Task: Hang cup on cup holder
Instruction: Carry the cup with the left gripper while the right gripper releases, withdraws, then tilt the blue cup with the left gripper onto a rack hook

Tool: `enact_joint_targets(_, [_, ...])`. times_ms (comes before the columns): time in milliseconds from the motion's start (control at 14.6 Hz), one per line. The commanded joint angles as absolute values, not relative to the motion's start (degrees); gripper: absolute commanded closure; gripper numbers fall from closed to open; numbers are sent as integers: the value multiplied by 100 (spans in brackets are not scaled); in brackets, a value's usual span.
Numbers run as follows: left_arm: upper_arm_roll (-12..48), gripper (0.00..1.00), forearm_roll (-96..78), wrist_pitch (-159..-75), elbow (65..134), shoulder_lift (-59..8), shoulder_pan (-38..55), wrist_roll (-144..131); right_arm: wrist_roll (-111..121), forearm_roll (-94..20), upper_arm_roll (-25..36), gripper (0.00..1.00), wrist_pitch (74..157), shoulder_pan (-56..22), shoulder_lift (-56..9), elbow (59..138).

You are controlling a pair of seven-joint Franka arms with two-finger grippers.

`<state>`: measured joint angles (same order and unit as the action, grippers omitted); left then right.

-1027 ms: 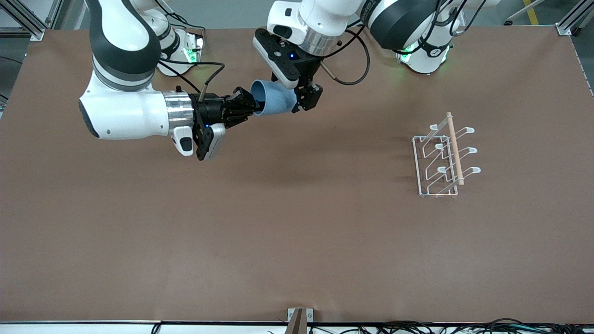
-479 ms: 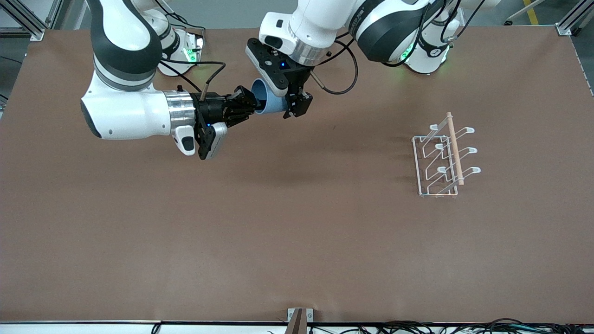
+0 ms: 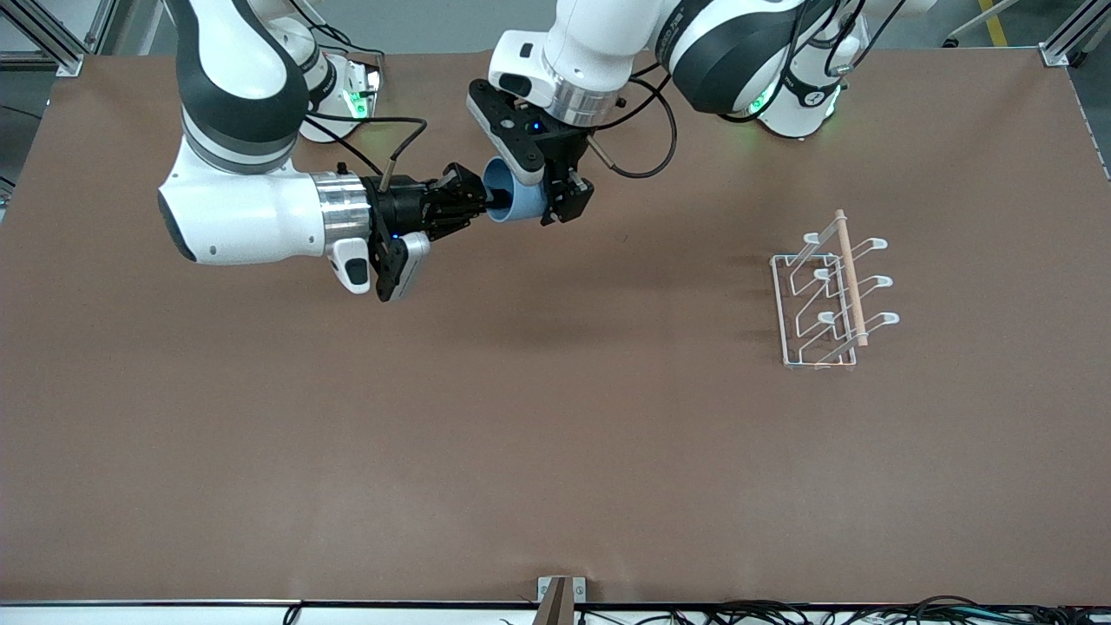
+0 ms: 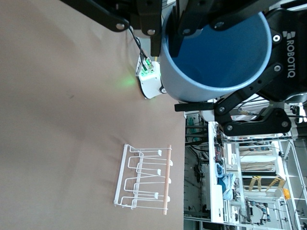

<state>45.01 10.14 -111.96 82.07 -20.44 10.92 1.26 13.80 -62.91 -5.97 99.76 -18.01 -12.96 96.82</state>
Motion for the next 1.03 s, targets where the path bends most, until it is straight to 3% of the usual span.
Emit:
enact_joint_targets(0, [4412, 65, 1572, -9997, 8218, -1776, 493, 123, 1406, -6171, -466, 0, 9388, -1539, -1108, 9729])
enact_joint_targets(137, [4412, 65, 1897, -9258, 8226, -1705, 300, 132, 1398, -5882, -448, 0, 9360, -1293, -959, 9800])
enact_joint_targets(548, [4403, 63, 3267, -7517, 8305, -1740, -131, 1226, 1318, -3143, -422, 0, 9395, -353, -133, 9800])
enact_joint_targets(959, [4403, 65, 5418, -7233, 9270, -1810, -667, 2495, 1310, -1119, -422, 0, 9492, 0, 132, 9765])
